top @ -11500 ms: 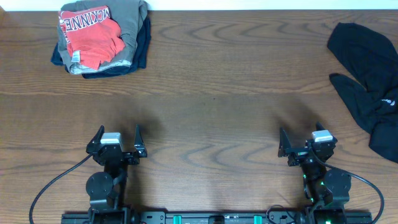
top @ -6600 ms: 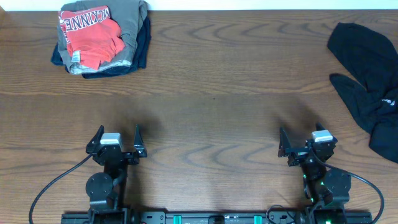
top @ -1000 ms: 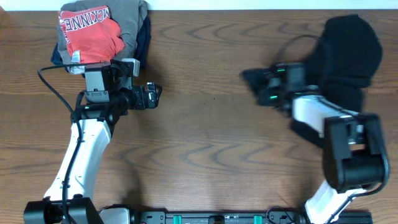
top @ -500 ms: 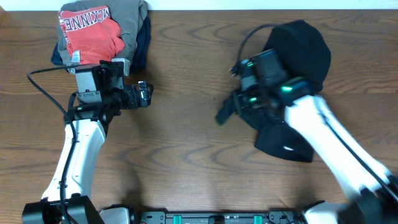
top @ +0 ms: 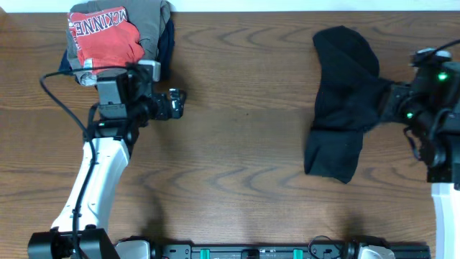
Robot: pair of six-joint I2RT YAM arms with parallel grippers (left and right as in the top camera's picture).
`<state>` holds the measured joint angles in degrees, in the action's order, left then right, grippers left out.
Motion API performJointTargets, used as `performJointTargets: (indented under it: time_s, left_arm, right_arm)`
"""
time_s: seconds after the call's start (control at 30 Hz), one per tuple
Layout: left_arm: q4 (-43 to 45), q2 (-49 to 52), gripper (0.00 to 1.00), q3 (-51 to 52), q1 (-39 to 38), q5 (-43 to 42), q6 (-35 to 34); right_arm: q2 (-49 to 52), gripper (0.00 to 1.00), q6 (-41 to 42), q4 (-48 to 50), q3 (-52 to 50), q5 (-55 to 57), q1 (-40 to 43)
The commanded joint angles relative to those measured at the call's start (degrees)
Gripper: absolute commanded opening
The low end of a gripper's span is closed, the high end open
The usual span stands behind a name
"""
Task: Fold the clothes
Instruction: 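Drag the black shirt with the right gripper toward the table center, then reach the left gripper to the shirt's left edge and grasp it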
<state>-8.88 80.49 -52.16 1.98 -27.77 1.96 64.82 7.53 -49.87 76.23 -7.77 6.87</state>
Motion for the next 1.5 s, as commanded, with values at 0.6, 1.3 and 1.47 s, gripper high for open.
performJointTargets:
  time_s: [0.6,1.3,1.47]
  left_arm:
    - [1.7,-9.5,0.99,-2.1,6.1,-0.1,-1.9]
    - [-1.1,-13.1,0.99,-2.1,6.8,-0.2,-2.1]
    - [-0.5,-11.1,0.99,-2.1,4.0,-0.2,-2.0]
  right_arm:
    - [1.2,0.01,-2.3,-1.5,13.6,4.2,-38.6]
    - [3.0,0.01,-8.8,-17.7,29.8,13.4,-12.6]
    - [9.8,0.01,-13.7,-16.6,29.7,-2.5,4.3]
